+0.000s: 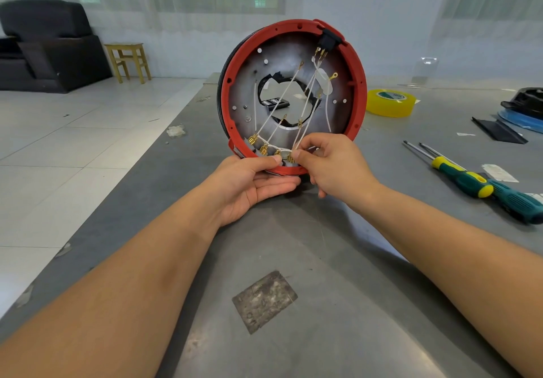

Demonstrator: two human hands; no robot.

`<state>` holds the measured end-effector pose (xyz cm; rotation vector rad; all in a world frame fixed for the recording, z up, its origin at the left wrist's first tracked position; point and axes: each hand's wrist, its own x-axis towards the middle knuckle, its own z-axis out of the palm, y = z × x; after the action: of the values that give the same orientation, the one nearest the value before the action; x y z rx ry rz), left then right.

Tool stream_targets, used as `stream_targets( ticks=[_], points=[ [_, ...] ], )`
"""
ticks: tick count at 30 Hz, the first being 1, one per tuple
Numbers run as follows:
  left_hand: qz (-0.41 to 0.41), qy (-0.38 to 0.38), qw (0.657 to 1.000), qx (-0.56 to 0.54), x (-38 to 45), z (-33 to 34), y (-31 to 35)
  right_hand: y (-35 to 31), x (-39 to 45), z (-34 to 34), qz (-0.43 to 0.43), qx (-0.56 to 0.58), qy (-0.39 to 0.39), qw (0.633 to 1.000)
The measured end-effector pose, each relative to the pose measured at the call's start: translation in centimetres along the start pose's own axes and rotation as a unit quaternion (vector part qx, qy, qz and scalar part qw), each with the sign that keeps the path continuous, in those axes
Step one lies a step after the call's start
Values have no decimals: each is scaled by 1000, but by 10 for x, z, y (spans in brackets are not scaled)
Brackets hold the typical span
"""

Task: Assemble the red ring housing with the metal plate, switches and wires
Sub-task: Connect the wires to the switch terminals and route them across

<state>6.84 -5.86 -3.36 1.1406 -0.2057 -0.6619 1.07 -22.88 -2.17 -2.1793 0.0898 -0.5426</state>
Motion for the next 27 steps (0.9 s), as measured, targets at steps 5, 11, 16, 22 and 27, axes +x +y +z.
stream_targets(
  ticks=[5, 11, 16, 22, 27],
  points=[
    [8, 3, 1000, -3, 1, 0, -1, 2, -5, 1, -14, 7, 26, 1000],
    [11, -8, 1000, -24, 1, -3, -1, 8, -13, 1, -172, -195, 81, 962],
    [6, -22, 999, -30, 3, -6, -1, 11, -14, -2, -214, -264, 12, 940],
    [3, -24, 999, -37, 5, -8, -3, 12, -10, -2, -207, -208, 18, 956],
    [10, -23, 999, -34, 5, -7, -4, 13, -7, -2, -202, -201, 26, 958]
  ],
)
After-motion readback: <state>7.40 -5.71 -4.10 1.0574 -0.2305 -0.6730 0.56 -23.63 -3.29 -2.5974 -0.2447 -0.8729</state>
